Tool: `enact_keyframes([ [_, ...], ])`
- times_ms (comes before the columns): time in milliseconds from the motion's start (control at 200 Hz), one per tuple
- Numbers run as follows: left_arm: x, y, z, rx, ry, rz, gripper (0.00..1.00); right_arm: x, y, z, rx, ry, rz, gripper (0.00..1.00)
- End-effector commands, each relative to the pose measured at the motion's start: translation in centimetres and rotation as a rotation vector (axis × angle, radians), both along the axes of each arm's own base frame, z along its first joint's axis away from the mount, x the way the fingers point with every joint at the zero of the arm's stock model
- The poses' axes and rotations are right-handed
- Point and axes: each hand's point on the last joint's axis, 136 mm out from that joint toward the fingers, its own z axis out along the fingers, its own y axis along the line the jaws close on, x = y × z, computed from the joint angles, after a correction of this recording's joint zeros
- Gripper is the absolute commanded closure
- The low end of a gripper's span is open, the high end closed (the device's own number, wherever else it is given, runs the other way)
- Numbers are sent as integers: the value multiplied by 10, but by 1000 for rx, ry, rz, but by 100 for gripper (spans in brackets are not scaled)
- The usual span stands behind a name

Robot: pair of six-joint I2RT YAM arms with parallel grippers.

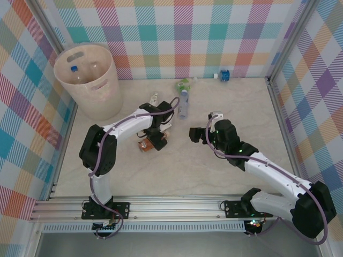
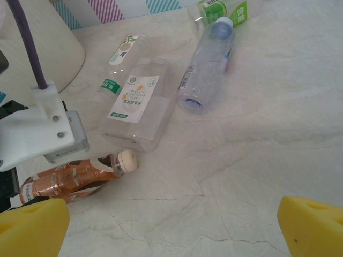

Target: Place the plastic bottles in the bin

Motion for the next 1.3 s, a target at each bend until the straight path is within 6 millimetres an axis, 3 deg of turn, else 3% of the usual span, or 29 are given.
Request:
enact_keyframes([
  [0,-1,0,-13,38,5,-61,1,2,3,11,0,-18,9,0],
  [235,3,-13,-15,-63,-19,-88,17,2,4,10,-8,-14,18,0],
  [550,8,-1,-40,-11,6,-78,26,1,4,5,-16,-2,19,0],
  [720,9,0,-52,-70,46,-29,36,0,3,4,-25,0,21,0],
  [905,16,-5,-39,-165,40,20,48,-1,0,0,-43,3,17,0],
  [1150,21,-15,-5,-302,-13,82,54,-1,1,4,-45,-15,29,0],
  [1295,26,-17,12,-379,-52,122,56,-9,18,19,18,-68,137,0],
])
